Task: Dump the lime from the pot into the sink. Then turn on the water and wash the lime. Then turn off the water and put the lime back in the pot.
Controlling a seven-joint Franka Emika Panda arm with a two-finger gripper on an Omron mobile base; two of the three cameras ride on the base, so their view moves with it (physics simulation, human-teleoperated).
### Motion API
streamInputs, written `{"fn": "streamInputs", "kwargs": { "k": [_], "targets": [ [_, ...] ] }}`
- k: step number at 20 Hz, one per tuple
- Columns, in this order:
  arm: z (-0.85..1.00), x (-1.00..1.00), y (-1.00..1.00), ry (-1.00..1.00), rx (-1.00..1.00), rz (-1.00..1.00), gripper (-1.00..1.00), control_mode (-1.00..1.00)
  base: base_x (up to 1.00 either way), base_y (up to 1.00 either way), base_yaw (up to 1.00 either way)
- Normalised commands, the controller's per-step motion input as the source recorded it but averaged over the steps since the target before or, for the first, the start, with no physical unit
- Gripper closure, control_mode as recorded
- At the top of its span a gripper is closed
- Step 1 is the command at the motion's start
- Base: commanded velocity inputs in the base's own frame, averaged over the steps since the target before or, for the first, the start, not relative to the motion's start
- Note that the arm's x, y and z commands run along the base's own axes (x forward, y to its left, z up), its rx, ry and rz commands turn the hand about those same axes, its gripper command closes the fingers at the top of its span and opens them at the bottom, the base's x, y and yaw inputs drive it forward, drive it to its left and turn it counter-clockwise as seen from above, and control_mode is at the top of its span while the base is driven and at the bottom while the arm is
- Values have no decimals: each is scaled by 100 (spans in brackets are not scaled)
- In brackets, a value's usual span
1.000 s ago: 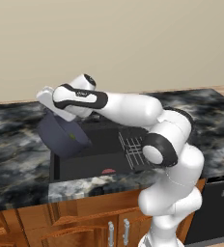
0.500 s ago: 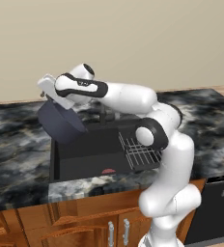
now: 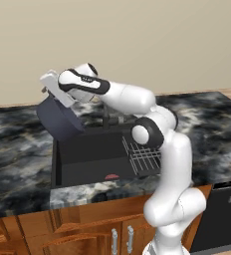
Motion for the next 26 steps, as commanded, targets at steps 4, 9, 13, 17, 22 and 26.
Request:
{"fn": "streamInputs", "kwargs": {
  "k": [4, 9, 13, 17, 22, 26],
  "targets": [
    [0, 43, -3, 0, 11, 0, 100, -100, 0, 0, 0],
    [2, 23, -14, 0, 11, 0, 100, -100, 0, 0, 0],
    [9, 1, -20, 0, 12, 0, 100, -100, 0, 0, 0],
    [12, 0, -27, 0, 13, 0, 100, -100, 0, 0, 0],
    [7, 0, -25, 0, 14, 0, 100, -100, 0, 0, 0],
    [0, 9, -15, 0, 15, 0, 100, -100, 0, 0, 0]
  ]
}}
